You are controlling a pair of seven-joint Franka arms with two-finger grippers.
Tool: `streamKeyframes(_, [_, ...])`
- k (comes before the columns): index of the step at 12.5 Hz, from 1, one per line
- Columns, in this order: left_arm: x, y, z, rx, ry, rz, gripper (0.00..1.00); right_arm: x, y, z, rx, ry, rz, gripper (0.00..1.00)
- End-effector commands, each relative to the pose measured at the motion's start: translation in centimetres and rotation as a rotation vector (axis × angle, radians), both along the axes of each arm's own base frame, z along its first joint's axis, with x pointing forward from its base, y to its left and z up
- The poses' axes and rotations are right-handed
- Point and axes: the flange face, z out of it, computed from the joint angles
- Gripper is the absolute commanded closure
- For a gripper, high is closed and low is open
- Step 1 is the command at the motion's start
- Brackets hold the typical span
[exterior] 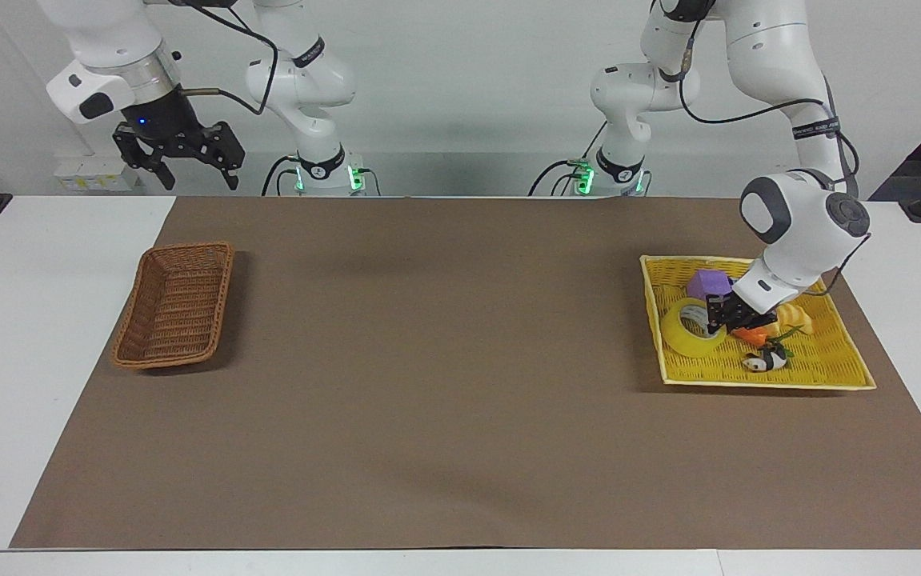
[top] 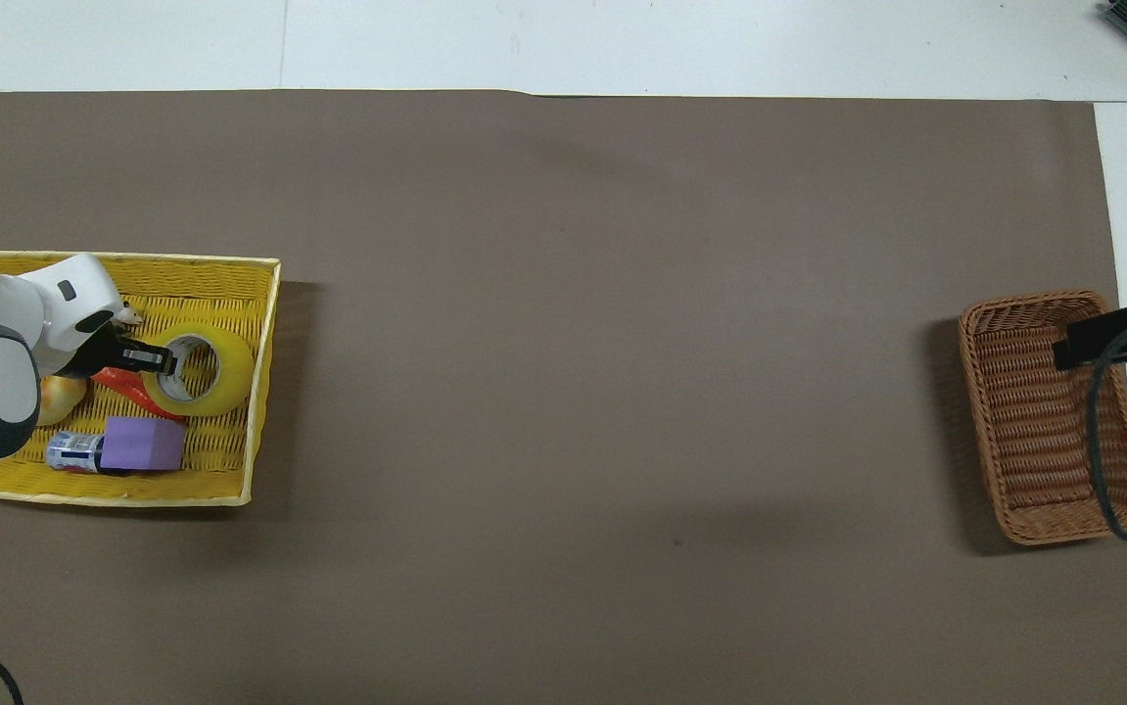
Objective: Move tape to another basket
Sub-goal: 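Lower the left gripper into the yellow basket onto the yellow tape roll, then lift the tape with the left gripper while the right gripper moves toward center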
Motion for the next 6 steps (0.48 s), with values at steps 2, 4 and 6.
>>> streamKeyframes(2, [1.6,0.2,4.4,-0.011,-0.051,-0.004,1.0,-1.0,1.4,-2.0,0.115,-0.082,0.001,0.0])
streamKeyframes(4, [2.1,-0.1,6.5,-0.018,-0.046,-0.015,1.0,-0.7,1.9,-2.2,0.221,-0.128,-0.005,0.0])
streamKeyframes(6, [1.9,-0.9,8.6,-0.021,-0.075,-0.019,1.0,-0.1,2.6,-3.8,0.311,-0.144,-0.024,0.0])
